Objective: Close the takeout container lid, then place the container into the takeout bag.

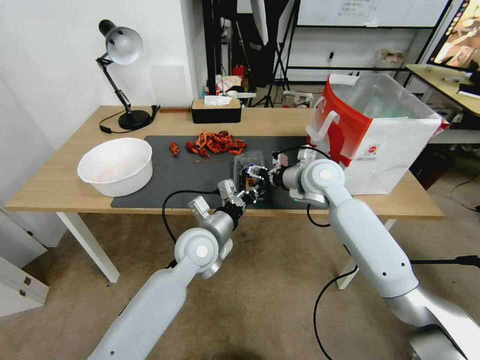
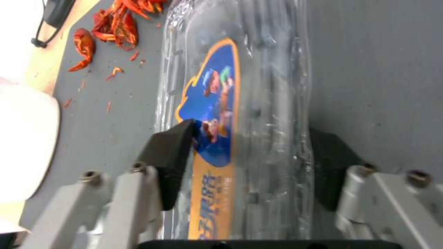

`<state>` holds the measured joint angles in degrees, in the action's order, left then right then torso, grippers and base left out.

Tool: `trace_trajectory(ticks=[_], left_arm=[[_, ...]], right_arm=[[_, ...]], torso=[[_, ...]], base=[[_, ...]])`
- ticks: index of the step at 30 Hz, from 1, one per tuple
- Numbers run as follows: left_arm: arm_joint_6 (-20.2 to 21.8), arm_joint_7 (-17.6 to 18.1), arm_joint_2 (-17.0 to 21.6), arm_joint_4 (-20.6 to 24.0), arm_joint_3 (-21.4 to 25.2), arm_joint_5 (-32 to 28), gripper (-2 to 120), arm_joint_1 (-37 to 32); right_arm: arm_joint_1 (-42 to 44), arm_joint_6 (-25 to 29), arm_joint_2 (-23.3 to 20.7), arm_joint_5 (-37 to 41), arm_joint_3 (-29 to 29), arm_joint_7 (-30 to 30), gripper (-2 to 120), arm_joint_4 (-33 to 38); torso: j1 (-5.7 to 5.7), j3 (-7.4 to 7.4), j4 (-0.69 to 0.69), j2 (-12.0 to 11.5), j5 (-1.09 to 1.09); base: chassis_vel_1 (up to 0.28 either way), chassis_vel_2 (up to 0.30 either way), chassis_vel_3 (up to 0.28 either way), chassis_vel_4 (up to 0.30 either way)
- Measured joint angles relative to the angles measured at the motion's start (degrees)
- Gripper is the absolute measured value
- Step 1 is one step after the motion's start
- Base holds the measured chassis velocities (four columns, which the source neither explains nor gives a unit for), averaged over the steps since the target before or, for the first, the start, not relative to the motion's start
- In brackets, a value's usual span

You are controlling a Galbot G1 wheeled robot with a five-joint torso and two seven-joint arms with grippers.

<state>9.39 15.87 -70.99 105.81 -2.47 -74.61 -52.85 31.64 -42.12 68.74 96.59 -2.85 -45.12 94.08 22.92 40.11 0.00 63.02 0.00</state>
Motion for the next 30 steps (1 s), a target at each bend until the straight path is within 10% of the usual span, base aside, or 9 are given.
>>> trace_trajectory(ticks=[14,30], left_arm=[[-0.2,-0.4,0.5,0.3,0.6,0.1,0,-0.5],[-0.7,-2.3,2.9,3.1,3.1,2.0,0,-4.6]], right_arm=[[0.1,0.0,0.1,0.0,-0.8,-1.0,1,-0.2],[0.2,0.0,0.3,-0.5,-1.7,-0.5,0,-0.7]], torso=[[0.00,-0.01,0.00,0.0,0.00],[0.00,-0.01,-0.01,0.0,0.00]], base=[[0.000,0.000,0.000,0.000],[0.000,0.000,0.000,0.000]])
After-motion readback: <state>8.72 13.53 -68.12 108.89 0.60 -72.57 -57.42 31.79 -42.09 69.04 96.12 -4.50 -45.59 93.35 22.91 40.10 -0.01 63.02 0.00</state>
